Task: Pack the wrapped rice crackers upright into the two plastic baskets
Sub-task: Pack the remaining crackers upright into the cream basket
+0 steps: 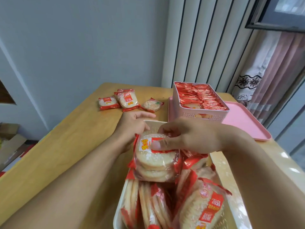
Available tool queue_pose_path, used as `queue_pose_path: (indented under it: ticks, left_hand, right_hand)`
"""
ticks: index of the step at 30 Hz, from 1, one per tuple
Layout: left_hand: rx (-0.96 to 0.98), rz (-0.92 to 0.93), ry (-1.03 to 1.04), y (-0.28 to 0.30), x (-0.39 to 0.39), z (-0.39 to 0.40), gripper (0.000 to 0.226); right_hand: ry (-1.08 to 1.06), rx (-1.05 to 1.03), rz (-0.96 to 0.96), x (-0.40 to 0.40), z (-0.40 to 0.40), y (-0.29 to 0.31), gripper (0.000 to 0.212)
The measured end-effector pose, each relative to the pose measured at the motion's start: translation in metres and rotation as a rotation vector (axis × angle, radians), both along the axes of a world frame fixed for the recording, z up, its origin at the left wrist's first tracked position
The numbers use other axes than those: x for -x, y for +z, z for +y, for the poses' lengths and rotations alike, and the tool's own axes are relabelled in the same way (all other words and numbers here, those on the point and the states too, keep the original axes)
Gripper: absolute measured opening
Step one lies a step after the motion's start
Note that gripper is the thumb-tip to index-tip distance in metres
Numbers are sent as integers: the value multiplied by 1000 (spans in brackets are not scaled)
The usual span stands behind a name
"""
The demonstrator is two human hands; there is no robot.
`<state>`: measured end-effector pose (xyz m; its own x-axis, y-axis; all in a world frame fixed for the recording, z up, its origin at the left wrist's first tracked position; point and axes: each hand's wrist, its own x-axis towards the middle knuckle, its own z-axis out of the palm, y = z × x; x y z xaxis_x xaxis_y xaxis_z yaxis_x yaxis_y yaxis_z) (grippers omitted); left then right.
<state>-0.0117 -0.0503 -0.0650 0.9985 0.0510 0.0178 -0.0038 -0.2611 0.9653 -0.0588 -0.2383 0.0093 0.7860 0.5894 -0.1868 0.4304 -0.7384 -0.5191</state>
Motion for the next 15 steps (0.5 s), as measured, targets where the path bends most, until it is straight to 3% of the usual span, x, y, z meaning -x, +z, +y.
queue_pose_path:
  ticks: [4, 7, 11, 15]
  left_hand:
    - [101, -2, -93, 1, 3, 9, 32]
    - [219, -41, -108, 12, 3, 14, 16]
    - [244, -135, -261, 27, 7, 19, 45]
    - [95, -300, -323, 28, 12, 13, 25]
  right_hand:
    - [-71, -57, -100, 1, 5, -2, 48]
    - [-189, -345, -99, -5, -2, -1, 43]
    - [-397, -683, -129, -15, -3, -6, 33]
    - [-413, -576, -134, -17, -1, -15, 39]
